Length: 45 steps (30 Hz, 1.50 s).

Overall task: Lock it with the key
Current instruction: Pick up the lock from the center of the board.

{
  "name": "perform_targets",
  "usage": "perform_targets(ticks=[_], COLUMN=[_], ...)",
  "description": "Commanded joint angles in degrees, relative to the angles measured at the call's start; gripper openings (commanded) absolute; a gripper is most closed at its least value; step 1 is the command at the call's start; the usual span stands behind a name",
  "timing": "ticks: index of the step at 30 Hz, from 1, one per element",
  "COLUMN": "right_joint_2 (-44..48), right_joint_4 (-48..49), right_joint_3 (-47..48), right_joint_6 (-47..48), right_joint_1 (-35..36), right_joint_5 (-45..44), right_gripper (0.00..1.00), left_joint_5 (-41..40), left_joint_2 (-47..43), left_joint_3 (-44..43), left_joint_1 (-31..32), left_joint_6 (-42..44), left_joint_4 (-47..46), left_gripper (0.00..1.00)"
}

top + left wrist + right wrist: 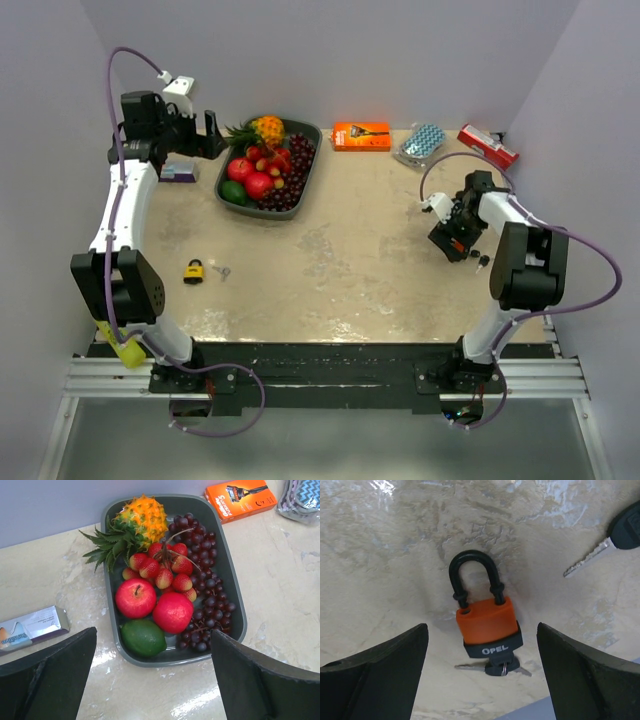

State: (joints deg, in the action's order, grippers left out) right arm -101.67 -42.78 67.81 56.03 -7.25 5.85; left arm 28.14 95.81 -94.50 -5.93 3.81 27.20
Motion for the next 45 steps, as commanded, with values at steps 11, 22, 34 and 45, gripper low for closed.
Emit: perform_targets(ticks=[11, 22, 34, 45], right_joint_2=[-7.7, -7.2, 5.2, 4.5], right_joint_4=[-0.9, -5.4, -8.3, -8.2], right_joint_3=[5.1, 7.6, 19.1, 30.0], right_joint_6=[7.0, 7.0, -6.2, -18.5], right_joint_1=[-3.2, -3.3, 19.0, 35.5], right_joint_5=[0.2, 7.6, 21.8, 29.3], right_gripper=[0.8, 0.25, 0.0, 0.0], left_joint_5=[4.6, 8.2, 23.8, 37.4], left_joint_2=[-0.5, 1.0, 4.4, -5.9], left_joint_3=[-1.6, -1.5, 3.8, 23.0], left_joint_1=[-0.1, -0.2, 7.9, 16.2], left_joint_6=[2.0, 1.7, -2.9, 6.3], left_joint_4=[-1.7, -1.4, 6.6, -7.0], left_gripper=[0.99, 0.84, 0.79, 0.77])
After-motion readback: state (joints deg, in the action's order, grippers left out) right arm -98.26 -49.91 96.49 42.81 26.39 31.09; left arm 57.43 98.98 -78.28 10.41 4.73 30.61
